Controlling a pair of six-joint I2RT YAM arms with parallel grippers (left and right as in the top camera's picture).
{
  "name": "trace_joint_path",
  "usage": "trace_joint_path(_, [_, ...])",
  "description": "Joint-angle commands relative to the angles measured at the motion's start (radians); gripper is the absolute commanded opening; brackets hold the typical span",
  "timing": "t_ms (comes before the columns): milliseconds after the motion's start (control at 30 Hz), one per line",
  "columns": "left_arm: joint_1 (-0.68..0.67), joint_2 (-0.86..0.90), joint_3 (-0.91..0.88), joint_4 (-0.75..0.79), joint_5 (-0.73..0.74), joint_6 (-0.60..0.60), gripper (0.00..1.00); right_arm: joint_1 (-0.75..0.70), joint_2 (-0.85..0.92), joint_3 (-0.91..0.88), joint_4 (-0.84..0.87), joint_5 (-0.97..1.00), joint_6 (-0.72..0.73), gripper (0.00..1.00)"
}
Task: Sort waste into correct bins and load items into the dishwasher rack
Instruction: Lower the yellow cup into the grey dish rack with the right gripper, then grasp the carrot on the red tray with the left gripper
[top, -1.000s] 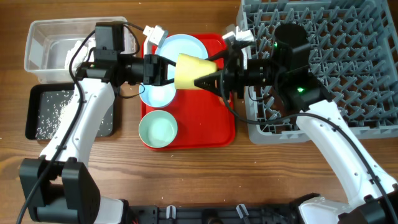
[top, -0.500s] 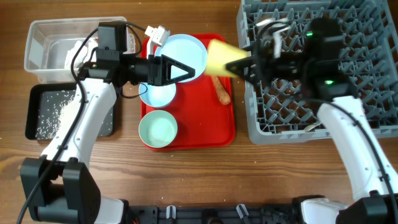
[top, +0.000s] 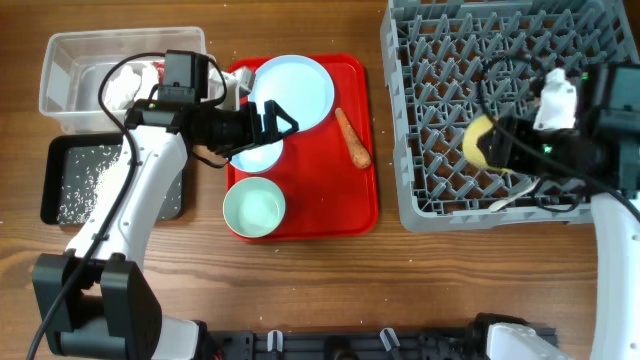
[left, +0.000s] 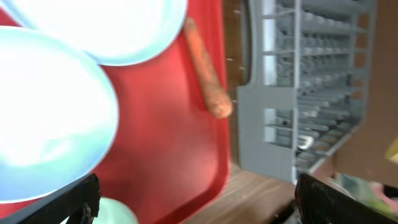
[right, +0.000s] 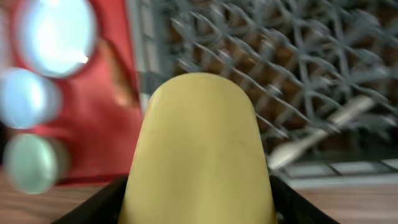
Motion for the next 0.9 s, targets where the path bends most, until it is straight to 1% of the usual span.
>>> trace_joint_path(0, [-0.004,-0.008,0.009,-0.004,-0.088,0.010,1.00,0.074,0.122,0.013,-0.039,0.183,0.052,0.30])
trace_joint_path(67, [-0.004,-0.008,0.009,-0.003,-0.088,0.010,1.00,0.098,0.210,0.013,-0.071,0.198,0.098,0.31])
trace_joint_path(167, [-0.004,-0.008,0.009,-0.003,-0.087,0.010,1.00,0.106,0.347,0.011,-0.107,0.201,0.109,0.31])
trace_joint_path(200, [-0.004,-0.008,0.009,-0.003,-0.088,0.010,1.00,0.106,0.407,0.005,-0.091,0.209,0.121,0.31])
trace_joint_path(267, [-0.004,-0.008,0.009,-0.003,-0.088,0.010,1.00,0.106,0.453,0.003,-0.080,0.208,0.121,0.32])
trace_joint_path(300, [-0.004,-0.008,0.009,-0.003,-0.088,0.010,1.00,0.106,0.471,0.003,-0.077,0.208,0.121,0.45])
trace_joint_path(333, [-0.004,-0.008,0.009,-0.003,-0.092,0.010,1.00,0.106,0.480,0.003,-0.077,0.207,0.121,0.69])
trace_joint_path(367, [-0.005,-0.008,0.009,-0.004,-0.095,0.010,1.00,0.106,0.480,0.003,-0.077,0.200,0.120,0.88])
trace_joint_path(400, [-0.005,-0.008,0.009,-0.003,-0.095,0.010,1.00,0.106,0.478,0.003,-0.077,0.200,0.120,0.93])
trace_joint_path(467, [-0.017,-0.008,0.009,0.002,-0.101,0.043,0.97,0.106,0.473,0.019,-0.084,0.200,0.120,0.96])
trace_joint_path(500, [-0.037,-0.008,0.009,0.010,-0.133,0.044,0.97,0.106,0.460,0.053,-0.100,0.200,0.121,0.98])
trace_joint_path(600, [-0.131,-0.008,0.009,0.063,-0.262,0.011,0.95,0.106,0.398,0.178,-0.129,0.200,0.120,1.00])
trace_joint_path(633, [-0.164,-0.008,0.012,0.080,-0.299,-0.003,0.92,0.106,0.380,0.224,-0.144,0.200,0.120,1.00])
trace_joint_path(667, [-0.210,-0.005,0.038,0.073,-0.352,-0.012,0.91,0.106,0.354,0.264,-0.152,0.200,0.120,1.00])
trace_joint_path(733, [-0.290,0.016,0.159,-0.021,-0.507,-0.026,0.92,0.105,0.313,0.289,-0.151,0.200,0.121,1.00])
trace_joint_path(800, [-0.349,0.081,0.337,-0.148,-0.607,-0.026,0.93,0.105,0.288,0.290,-0.150,0.200,0.121,1.00])
trace_joint_path(833, [-0.378,0.143,0.442,-0.217,-0.653,-0.033,0.94,0.105,0.283,0.290,-0.151,0.200,0.123,1.00])
trace_joint_path(867, [-0.396,0.217,0.526,-0.269,-0.696,-0.065,0.95,0.105,0.282,0.290,-0.154,0.200,0.124,1.00])
